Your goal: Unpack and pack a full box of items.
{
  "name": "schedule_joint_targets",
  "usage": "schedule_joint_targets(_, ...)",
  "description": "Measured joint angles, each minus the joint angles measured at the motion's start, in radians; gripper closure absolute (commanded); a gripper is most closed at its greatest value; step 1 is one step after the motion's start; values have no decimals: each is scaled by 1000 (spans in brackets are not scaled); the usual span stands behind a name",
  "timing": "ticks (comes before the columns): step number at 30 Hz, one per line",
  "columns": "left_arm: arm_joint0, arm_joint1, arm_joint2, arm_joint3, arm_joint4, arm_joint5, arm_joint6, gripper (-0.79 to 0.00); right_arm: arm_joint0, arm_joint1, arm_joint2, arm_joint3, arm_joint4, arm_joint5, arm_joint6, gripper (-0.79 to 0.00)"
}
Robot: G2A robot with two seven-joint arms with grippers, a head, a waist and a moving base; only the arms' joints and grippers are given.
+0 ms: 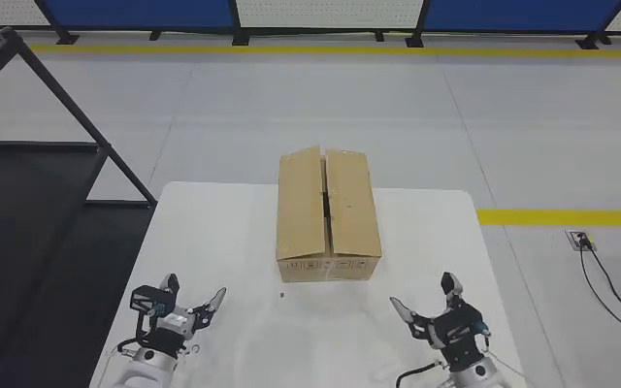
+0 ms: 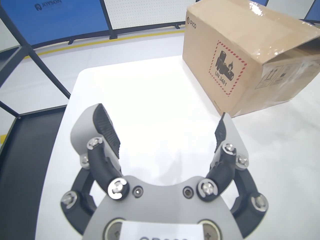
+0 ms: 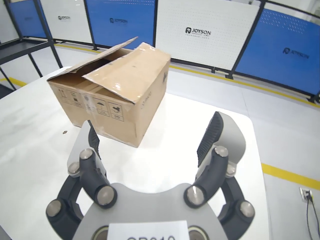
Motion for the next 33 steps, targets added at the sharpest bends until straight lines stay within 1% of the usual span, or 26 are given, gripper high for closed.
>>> schedule_joint_targets(2, -25, -2, 10, 16, -7, 2, -16, -785, 33, -4, -47, 9, -74, 19, 4, -785)
schedule_joint_targets(6, -93, -7, 17, 65, -114, -13, -70, -785, 105, -18, -163, 26, -226, 80, 2, -785)
schedule_joint_targets(9, -118, -9, 20, 82, -154, -14, -88, -785, 157, -30, -228, 61, -306, 133, 8, -785)
schedule_joint_targets(11, -119, -9, 21, 82, -158, -16, -89, -785, 175, -34, -244, 76, -331, 151, 12, -785)
schedule_joint_targets(20, -118, -9, 21, 82, -157, -16, -89, -785, 174, -34, -243, 76, -328, 151, 12, -785)
schedule_joint_targets(23, -118, -9, 21, 82, -157, -16, -89, -785, 179, -37, -257, 73, -322, 152, -16, -785)
schedule_joint_targets(28, -116, -10, 23, 66, -153, -23, -90, -785, 274, -60, -329, 144, -340, 189, 16, -785)
schedule_joint_targets(33, -111, -13, 22, 63, -155, 6, -76, -785, 369, -86, -401, 218, -512, 301, 117, -785)
